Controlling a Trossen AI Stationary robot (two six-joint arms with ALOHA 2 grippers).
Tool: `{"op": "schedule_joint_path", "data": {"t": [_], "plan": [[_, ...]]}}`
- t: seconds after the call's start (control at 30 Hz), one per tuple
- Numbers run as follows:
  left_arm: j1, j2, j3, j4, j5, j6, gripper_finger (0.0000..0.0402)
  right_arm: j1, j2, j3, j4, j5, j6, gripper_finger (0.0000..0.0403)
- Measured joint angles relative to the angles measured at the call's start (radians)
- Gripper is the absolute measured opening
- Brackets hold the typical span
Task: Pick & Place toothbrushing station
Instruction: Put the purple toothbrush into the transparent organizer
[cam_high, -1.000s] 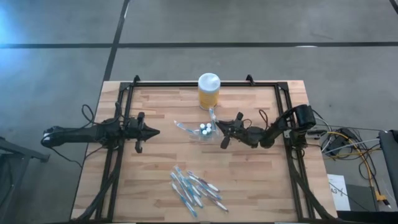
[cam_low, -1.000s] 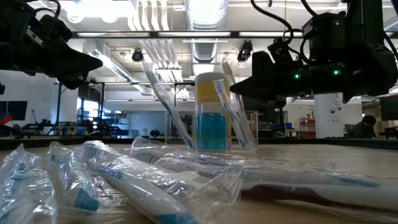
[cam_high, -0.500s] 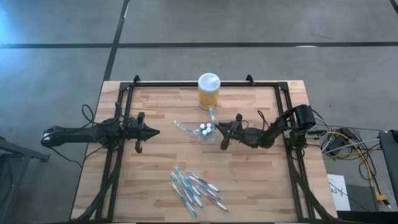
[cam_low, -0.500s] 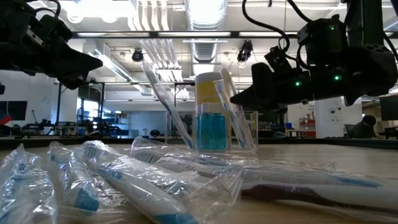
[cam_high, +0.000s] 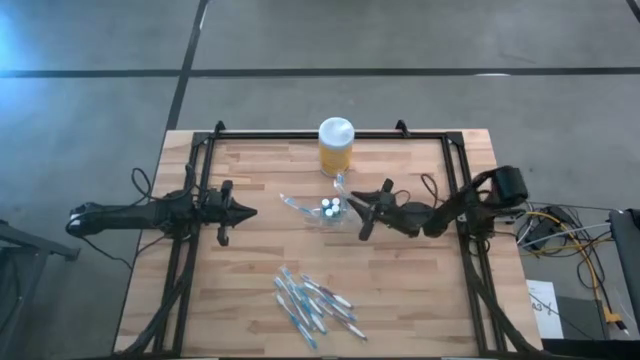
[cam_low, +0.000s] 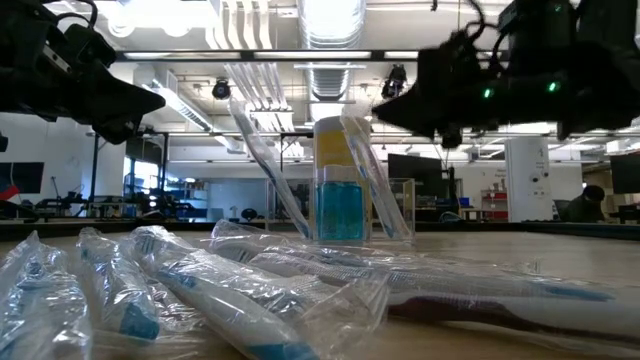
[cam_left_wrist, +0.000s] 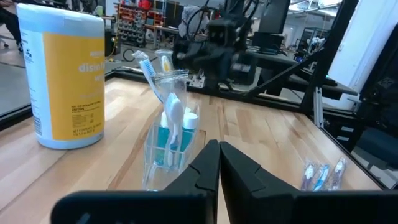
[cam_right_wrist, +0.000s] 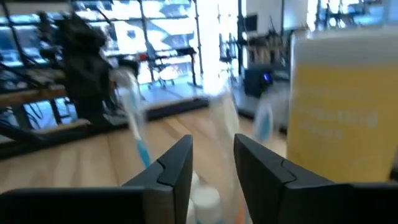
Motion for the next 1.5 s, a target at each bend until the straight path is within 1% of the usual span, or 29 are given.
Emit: {"op": "schedule_joint_path", "data": {"t": [0.07,0.1,0.2,0.27,0.4,0.5,0.63,0.7,0.8,1.03,1.13,1.33,1.4,1.5], "plan": [[0.000,0.000,0.000,0.000,0.002,0.007,0.0016,0.021,-0.066,-0.013,-0.002,-0.018,-0.037,0.0123],[0.000,0.000,0.000,0.002,0.006,0.017,0.0016,0.032,-0.101,-0.021,-0.003,-0.046,-0.061,0.0124],[0.000,-0.001,0.005,0.020,0.021,0.052,0.0013,0.058,-0.216,-0.044,-0.026,-0.181,-0.098,0.0122],[0.000,0.000,0.023,0.017,0.032,0.062,0.0010,0.071,-0.296,-0.053,-0.070,-0.248,-0.094,0.0116],[0.000,0.000,0.076,0.024,0.069,0.070,0.0005,0.100,-0.465,-0.061,-0.257,-0.259,-0.051,0.0094],[-0.002,0.001,0.116,0.023,0.091,0.079,0.0005,0.132,-0.582,-0.045,-0.434,-0.260,-0.068,0.0064],[-0.003,0.003,0.165,0.025,0.091,0.063,0.0005,0.181,-0.691,-0.012,-0.575,-0.255,-0.097,0.0020],[-0.003,0.005,0.182,0.024,0.091,0.042,0.0005,0.211,-0.731,0.006,-0.634,-0.255,-0.110,0.0012],[-0.003,0.005,0.195,0.025,0.092,0.033,0.0005,0.259,-0.768,0.030,-0.705,-0.257,-0.126,0.0011],[-0.003,0.006,0.184,0.019,0.092,0.038,0.0005,0.399,-0.786,0.100,-0.811,-0.260,-0.186,0.0011],[-0.003,0.006,0.183,0.016,0.089,0.046,0.0005,0.450,-0.798,0.152,-0.912,-0.253,-0.199,0.0011],[-0.003,0.006,0.183,0.014,0.088,0.064,0.0005,0.457,-0.864,0.232,-1.168,-0.249,-0.186,0.0011],[-0.003,0.006,0.183,0.012,0.087,0.063,0.0005,0.457,-0.895,0.232,-1.192,-0.249,-0.198,0.0011],[-0.003,0.007,0.183,0.009,0.086,0.064,0.0005,0.452,-0.952,0.203,-1.148,-0.250,-0.214,0.0011]]}}
